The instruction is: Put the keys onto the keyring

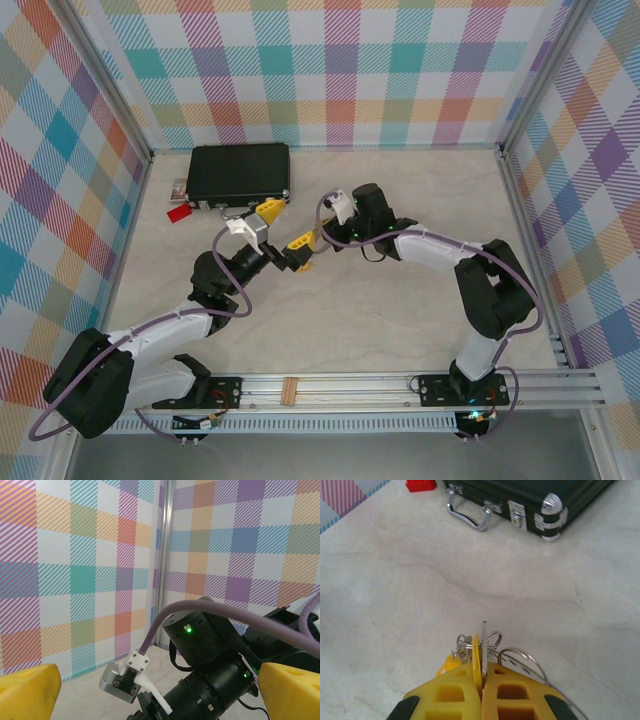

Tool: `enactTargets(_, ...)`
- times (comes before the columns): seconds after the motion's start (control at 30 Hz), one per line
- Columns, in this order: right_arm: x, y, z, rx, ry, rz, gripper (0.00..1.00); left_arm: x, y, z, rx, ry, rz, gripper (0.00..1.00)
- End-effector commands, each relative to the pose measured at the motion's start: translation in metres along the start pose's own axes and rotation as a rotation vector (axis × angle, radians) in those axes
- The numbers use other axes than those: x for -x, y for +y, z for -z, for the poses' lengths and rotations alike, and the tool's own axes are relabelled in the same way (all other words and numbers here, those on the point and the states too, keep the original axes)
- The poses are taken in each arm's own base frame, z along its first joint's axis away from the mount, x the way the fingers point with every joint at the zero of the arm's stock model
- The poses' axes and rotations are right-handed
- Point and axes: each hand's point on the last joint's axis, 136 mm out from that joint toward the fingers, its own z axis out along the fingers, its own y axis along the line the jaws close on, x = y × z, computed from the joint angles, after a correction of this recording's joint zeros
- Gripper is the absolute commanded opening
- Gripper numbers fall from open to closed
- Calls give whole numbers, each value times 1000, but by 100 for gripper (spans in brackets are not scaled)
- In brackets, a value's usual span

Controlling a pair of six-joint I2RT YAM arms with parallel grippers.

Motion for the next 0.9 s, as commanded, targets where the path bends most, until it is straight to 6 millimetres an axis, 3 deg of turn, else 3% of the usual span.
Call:
enactTargets(0.0, 1, -8, 2, -20, -4, -8, 0, 8, 5, 3, 25, -26, -28, 100)
enactTargets(0.17, -20, -14, 5, -39, 34, -25, 0, 5, 6, 2, 26, -22, -27, 100)
enactTargets(0.53, -48, -3, 16, -12, 63, -46, 1, 3, 7, 0, 21, -16, -22, 100)
enactTargets(0.7, -49, -10, 19, -53, 59, -46, 0, 2, 6, 0, 19, -15, -18, 100)
enactTargets(0.87, -28, -23, 26, -76, 8, -51, 0, 3, 6, 0, 16, -16, -18, 100)
